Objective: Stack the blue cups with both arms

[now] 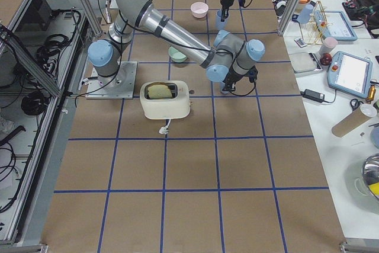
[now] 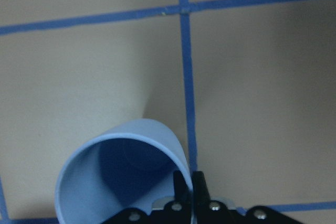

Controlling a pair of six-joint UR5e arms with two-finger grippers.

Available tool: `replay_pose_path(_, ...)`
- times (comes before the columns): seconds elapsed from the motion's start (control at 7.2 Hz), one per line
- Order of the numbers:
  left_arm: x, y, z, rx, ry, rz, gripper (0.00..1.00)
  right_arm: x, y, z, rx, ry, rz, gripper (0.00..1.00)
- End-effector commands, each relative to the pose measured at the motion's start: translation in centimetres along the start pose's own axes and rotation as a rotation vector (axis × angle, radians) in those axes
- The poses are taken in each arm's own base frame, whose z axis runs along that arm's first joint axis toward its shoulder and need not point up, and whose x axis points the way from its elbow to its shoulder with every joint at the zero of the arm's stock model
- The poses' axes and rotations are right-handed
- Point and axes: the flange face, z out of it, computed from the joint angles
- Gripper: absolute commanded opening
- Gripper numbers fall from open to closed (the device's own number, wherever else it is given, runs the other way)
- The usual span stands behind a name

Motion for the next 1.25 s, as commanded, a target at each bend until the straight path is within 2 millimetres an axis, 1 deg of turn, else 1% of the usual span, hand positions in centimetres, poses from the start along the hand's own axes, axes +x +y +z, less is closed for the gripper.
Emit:
replay_pose_path(0.0, 1.4, 1.9, 1.5, 0.007, 0.005, -0.034, 0.00, -0.5, 0.7, -1.6, 0.020, 0.002, 0.003, 0.00)
replay_pose_path(0.14, 1.3, 2.0, 1.9, 0.006, 0.000, -0.031, 0.63, -0.9, 1.4, -3.7, 0.027, 0.004, 0.000, 0.00)
replay_pose_path(0.28, 0.8, 1.6, 1.2, 0.015, 0.009, -0.031, 1.00, -1.8, 2.0, -5.8, 0.054, 0.000, -0.005, 0.00)
replay_pose_path(0.42, 0.3, 1.5, -0.3, 0.031, 0.012, -0.035, 1.00, -2.9, 2.2, -6.9, 0.082, -0.031, -0.012, 0.00)
replay_pose_path(0.56, -1.9, 1.2, -2.7, 0.036, 0.018, -0.055, 1.00, -5.8, 2.2, -7.5, 0.095, -0.028, -0.034, 0.00)
replay_pose_path(0.69, -5.9, 1.1, -5.9, -0.004, 0.045, -0.045, 1.00, -8.9, 2.1, -8.6, 0.112, -0.015, -0.022, 0.00)
replay_pose_path(0.83, -11.4, 1.1, -9.2, -0.036, 0.047, -0.003, 1.00, -10.9, 1.9, -9.4, 0.126, -0.007, -0.014, 0.00)
replay_pose_path(0.97, -16.7, 1.7, -12.3, -0.058, 0.071, -0.012, 1.00, -14.0, 2.1, -10.1, 0.129, -0.014, 0.013, 0.00)
replay_pose_path(1.11, -20.0, 3.3, -15.4, -0.043, 0.080, 0.002, 1.00, -19.5, 3.4, -11.5, 0.144, -0.021, 0.056, 0.00)
